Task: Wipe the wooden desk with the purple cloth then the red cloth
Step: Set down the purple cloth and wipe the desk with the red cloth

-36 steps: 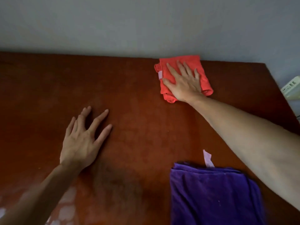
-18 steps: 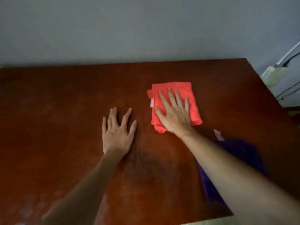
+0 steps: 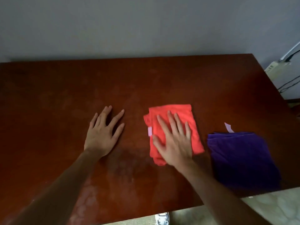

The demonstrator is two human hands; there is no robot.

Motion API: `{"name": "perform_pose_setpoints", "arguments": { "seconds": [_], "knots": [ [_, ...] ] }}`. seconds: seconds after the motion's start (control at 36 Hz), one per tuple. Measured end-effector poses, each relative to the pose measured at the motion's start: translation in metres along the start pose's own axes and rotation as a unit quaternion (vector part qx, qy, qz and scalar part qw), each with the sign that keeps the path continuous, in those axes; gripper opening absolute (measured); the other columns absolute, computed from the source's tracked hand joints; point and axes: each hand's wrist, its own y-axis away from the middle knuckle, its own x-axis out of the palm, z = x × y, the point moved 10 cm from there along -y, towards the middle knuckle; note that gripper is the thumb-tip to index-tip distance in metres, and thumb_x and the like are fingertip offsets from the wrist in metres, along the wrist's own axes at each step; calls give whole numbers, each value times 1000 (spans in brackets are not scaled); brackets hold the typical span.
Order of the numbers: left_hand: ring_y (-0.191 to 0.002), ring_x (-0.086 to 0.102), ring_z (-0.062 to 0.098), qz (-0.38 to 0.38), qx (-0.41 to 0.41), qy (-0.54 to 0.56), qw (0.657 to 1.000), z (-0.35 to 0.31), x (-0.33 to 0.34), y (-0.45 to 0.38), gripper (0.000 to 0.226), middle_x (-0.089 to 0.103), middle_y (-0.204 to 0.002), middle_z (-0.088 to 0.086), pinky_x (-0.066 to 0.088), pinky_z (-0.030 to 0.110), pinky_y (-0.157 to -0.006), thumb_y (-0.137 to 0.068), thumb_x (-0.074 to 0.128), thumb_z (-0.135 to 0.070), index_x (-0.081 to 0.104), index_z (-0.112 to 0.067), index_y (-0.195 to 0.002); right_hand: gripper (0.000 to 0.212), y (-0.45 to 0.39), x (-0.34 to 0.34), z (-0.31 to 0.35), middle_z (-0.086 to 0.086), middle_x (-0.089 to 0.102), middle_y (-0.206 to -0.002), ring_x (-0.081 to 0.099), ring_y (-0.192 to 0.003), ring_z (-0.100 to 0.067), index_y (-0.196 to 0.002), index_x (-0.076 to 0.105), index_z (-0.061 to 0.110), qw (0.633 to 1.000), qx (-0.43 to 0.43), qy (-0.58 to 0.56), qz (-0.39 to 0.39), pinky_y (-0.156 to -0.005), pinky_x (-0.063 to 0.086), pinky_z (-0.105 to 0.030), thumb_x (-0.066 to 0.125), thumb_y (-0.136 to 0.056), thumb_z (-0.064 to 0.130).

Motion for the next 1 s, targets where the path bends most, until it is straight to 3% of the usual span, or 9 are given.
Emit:
{"name": "perform_pose_setpoints", "arguments": {
  "seconds": [0.14,0.25,0.47,0.61,0.75,0.92,1.0],
  "knots": [
    [-154,0,13,0,6,-8,1000,2,0,0,54,12,-165,3,-1,38,-125,-103,16,-58,11,-48,-155,74,-156,14,-6,-2,24,-169,17,-156,-24,-159,26,41,1000,11,-2,21,-123,10,-52,27,-90,69],
    [-154,2,14,3,10,-12,1000,0,0,-2,55,12,-165,4,5,42,-125,-102,14,-60,11,-47,-155,70,-249,20,-8,0,17,-170,12,-157,-23,-160,20,42,1000,1,-6,31,-124,8,-53,35,-97,67],
    [-154,3,13,0,8,-8,1000,2,2,-3,55,14,-164,4,7,43,-125,-100,12,-62,10,-51,-154,66,-296,25,-10,0,12,-171,8,-158,-22,-161,16,41,999,-23,-6,41,-124,5,-53,32,-100,63],
    [-154,2,13,6,1,3,1000,4,3,-3,55,13,-164,2,4,42,-125,-99,11,-65,10,-53,-153,66,-225,19,-14,1,15,-171,9,-158,-22,-161,18,40,999,-40,-10,35,-125,5,-51,28,-99,61],
    [-154,8,19,-1,2,4,1000,2,5,-1,57,17,-164,7,5,45,-125,-99,12,-64,18,-48,-154,71,-79,11,-22,0,23,-169,16,-157,-21,-160,25,39,998,-59,11,20,-122,15,-51,25,-93,63],
    [-139,37,34,-63,-19,8,998,4,-10,25,48,37,-152,14,24,53,-116,-104,35,-45,42,-29,-149,67,106,-11,-21,4,14,-171,11,-158,-16,-161,20,40,998,-58,35,-2,-124,16,-50,37,-98,59],
    [-133,41,36,-68,-28,-1,997,10,-19,45,46,40,-147,14,27,54,-113,-104,40,-42,45,-27,-146,68,155,-13,-24,4,11,-171,9,-158,-16,-161,18,41,998,-50,47,15,-122,19,-52,36,-98,61]
  ]
}}
